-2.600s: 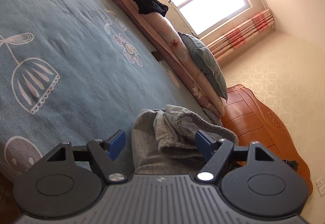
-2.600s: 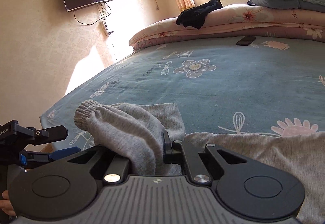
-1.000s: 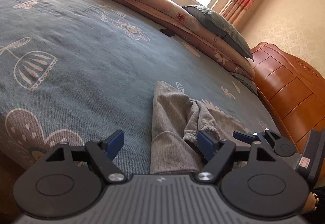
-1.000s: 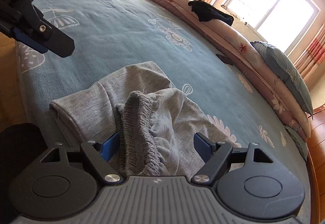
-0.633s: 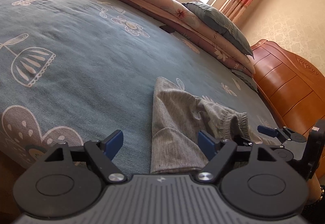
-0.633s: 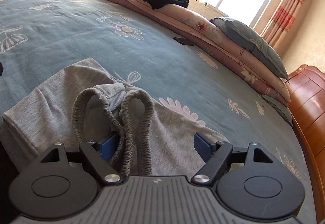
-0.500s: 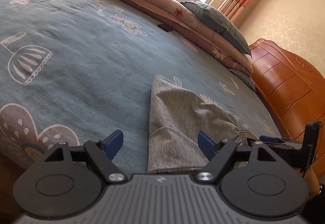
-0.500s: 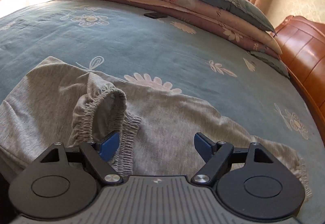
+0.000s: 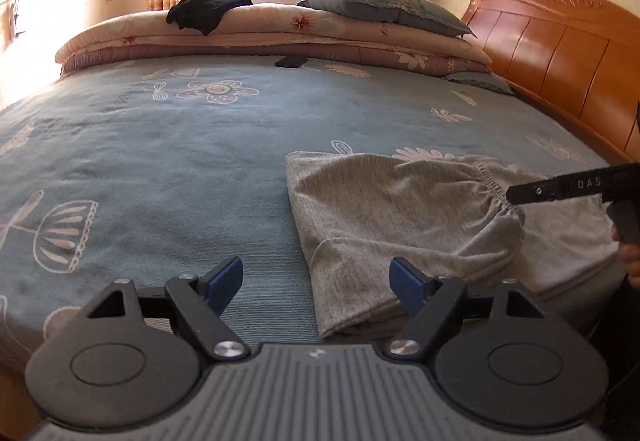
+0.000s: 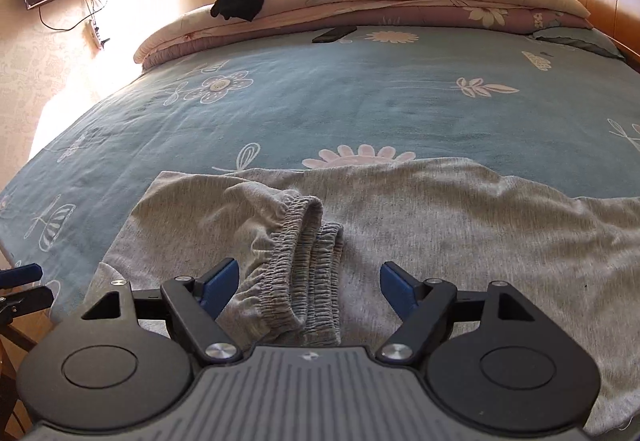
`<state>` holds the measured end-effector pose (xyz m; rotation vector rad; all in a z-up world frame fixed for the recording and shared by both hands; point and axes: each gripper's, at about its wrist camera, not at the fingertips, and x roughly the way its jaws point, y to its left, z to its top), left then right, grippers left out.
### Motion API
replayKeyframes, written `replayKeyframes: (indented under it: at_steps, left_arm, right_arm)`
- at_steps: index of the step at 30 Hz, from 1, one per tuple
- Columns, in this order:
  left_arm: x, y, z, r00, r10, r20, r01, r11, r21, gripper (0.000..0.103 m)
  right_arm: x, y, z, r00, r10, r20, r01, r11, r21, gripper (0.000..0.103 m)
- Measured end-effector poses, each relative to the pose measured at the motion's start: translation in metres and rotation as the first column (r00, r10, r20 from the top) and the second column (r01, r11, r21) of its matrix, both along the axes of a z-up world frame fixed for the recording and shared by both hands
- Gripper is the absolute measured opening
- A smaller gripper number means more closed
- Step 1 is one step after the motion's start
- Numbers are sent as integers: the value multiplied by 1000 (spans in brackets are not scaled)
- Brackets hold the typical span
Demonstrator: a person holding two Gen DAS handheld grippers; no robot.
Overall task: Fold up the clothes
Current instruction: 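Close the right gripper on the folded sweatpants waistband, then lift the waistband with the right gripper and fold it over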
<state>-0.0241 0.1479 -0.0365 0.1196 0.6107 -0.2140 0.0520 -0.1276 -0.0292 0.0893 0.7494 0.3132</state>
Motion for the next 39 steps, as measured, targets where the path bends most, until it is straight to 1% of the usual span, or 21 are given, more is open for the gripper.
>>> replayKeyframes:
  at_steps: [1, 2, 3, 5, 6, 7, 9, 11, 13, 15, 17, 20, 22, 25, 29, 31, 32, 34, 36, 38, 39]
  left_arm:
    - [-4, -7, -1, 1000, -22, 14, 21, 998, 65, 80]
    - [-6, -11, -1, 999, -41, 12, 40, 995, 88, 80]
    - [-7, -12, -2, 999, -54, 1, 54, 995, 84, 81]
    - [-5, -15, -4, 998, -63, -26, 64, 997, 48, 81]
    - [-3, -18, -5, 998, -62, -33, 63, 997, 42, 81]
    - [-1, -21, -6, 998, -60, -36, 62, 997, 51, 81]
    - [3, -29, -9, 998, -56, -42, 59, 996, 72, 81]
    - [7, -36, -11, 997, -63, -51, 67, 994, 92, 81]
    - [9, -44, -10, 995, -82, -53, 87, 991, 100, 81]
    - [9, -52, -8, 993, -106, -46, 110, 988, 108, 81]
    - [8, -61, -5, 991, -132, -34, 136, 982, 131, 81]
    - [4, -76, 2, 982, -188, -3, 185, 967, 177, 81]
    - [6, -88, 7, 971, -241, 7, 235, 954, 184, 81]
    - [15, -109, 9, 950, -313, 11, 305, 932, 193, 82]
    - [38, -147, -3, 912, -409, -25, 404, 886, 226, 82]
    - [48, -162, -11, 902, -429, -44, 425, 867, 260, 82]
    - [52, -168, -14, 902, -428, -53, 425, 861, 281, 82]
    - [55, -180, -21, 903, -426, -56, 418, 839, 348, 82]
    - [53, -187, -25, 905, -424, -31, 399, 820, 410, 82]
    - [51, -188, -25, 911, -412, 6, 365, 813, 454, 73]
    - [50, -187, -25, 916, -401, 16, 348, 814, 465, 56]
  right_arm:
    - [-2, 0, 0, 1000, 14, -7, -14, 1000, 7, 82]
    - [-2, 0, -1, 1000, 21, -18, -20, 1000, 22, 82]
    - [-3, -4, -3, 999, 16, -35, -14, 999, 49, 82]
    - [-2, -13, -10, 997, -5, -79, 14, 993, 119, 82]
    - [-1, -19, -13, 994, -14, -104, 31, 987, 159, 82]
    - [-1, -25, -17, 991, -19, -133, 47, 977, 207, 82]
    - [0, -39, -25, 981, -22, -194, 82, 949, 305, 82]
    - [0, -50, -34, 967, -14, -253, 118, 909, 401, 82]
    - [2, -58, -45, 952, 3, -305, 150, 865, 478, 82]
    - [7, -60, -55, 938, 19, -345, 182, 823, 539, 82]
    - [14, -58, -65, 926, 36, -375, 202, 793, 575, 82]
    - [20, -53, -69, 932, 51, -358, 193, 767, 611, 82]
    - [23, -50, -69, 937, 58, -344, 181, 762, 622, 82]
    - [22, -55, -72, 938, 67, -340, 187, 727, 661, 82]
    - [23, -60, -70, 941, 98, -324, 175, 679, 713, 82]
    - [24, -60, -62, 948, 117, -296, 144, 671, 728, 82]
    - [25, -60, -58, 951, 126, -281, 128, 667, 734, 82]
    - [28, -58, -50, 957, 144, -253, 95, 668, 738, 82]
    - [31, -55, -42, 959, 164, -230, 62, 672, 738, 82]
    - [33, -53, -36, 961, 178, -213, 38, 675, 736, 82]
    - [34, -53, -34, 961, 185, -205, 27, 677, 736, 83]
